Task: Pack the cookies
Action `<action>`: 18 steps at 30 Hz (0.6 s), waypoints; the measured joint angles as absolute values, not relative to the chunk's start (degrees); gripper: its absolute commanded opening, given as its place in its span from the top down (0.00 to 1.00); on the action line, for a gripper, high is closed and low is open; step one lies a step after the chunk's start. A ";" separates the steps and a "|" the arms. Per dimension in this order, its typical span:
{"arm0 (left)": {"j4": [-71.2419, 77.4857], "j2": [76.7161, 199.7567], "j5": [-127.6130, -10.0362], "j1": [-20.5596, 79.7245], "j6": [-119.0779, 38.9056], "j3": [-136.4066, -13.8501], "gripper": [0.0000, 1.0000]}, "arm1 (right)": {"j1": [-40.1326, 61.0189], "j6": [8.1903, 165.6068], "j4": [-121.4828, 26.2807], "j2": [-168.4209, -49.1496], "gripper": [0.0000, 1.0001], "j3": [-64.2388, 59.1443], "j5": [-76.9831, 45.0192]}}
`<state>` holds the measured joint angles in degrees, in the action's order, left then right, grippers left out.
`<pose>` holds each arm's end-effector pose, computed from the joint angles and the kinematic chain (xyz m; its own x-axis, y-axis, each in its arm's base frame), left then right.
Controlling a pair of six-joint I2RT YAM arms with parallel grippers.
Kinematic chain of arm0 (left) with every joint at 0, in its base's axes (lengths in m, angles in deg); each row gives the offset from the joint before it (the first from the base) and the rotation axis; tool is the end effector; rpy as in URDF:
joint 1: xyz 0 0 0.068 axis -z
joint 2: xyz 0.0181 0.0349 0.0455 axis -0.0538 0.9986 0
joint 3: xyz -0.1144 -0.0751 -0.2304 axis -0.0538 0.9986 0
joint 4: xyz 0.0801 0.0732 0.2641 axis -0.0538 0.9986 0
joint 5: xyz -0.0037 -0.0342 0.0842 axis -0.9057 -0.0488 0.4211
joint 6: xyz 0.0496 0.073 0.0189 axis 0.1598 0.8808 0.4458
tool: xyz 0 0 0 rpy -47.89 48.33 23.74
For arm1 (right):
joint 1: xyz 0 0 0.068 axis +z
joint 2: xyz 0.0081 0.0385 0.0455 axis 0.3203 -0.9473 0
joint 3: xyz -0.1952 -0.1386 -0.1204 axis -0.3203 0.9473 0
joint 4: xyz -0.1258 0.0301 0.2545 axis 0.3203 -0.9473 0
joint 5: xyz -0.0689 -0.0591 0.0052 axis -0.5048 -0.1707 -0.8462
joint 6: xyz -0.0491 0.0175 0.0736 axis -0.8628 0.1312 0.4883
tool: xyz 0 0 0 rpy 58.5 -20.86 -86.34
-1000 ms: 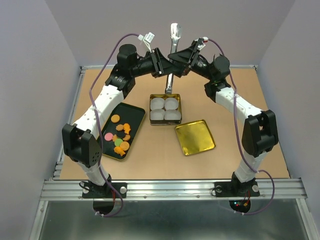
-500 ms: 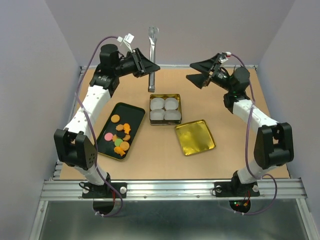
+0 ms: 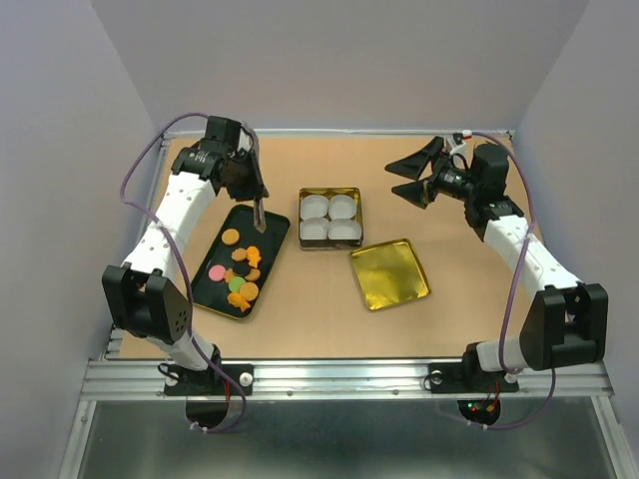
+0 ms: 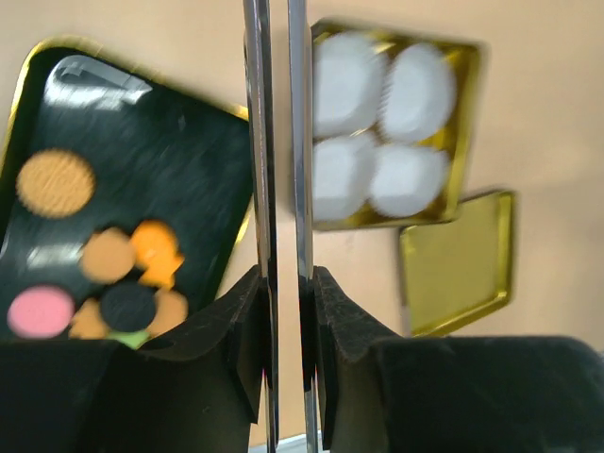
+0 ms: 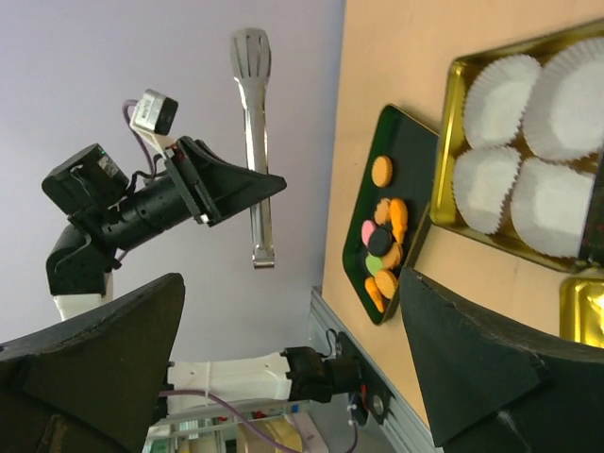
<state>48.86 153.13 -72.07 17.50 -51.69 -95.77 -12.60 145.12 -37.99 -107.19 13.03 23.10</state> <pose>0.3875 -0.1164 0.3436 -0.7389 -0.2085 -0.6408 0.1073 0.9024 -0.4173 0.3666 0.0981 0.3113 -0.7871 0.5412 -0.2958 -0.1682 0.2731 0.9472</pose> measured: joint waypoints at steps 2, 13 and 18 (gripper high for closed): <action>51.79 152.67 -69.12 17.50 -51.42 -93.11 0.78 | -12.62 143.22 -40.94 -106.58 0.00 14.06 23.07; 60.80 146.40 -62.24 17.76 -51.34 -82.94 0.64 | -12.62 139.61 -47.30 -105.05 0.00 19.00 22.83; 62.44 141.90 -62.72 18.11 -51.71 -78.33 0.57 | -12.60 139.11 -48.61 -104.89 0.00 19.59 22.81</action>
<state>62.44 141.90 -62.72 18.11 -51.71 -78.33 -12.60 139.11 -48.61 -104.89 19.59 22.81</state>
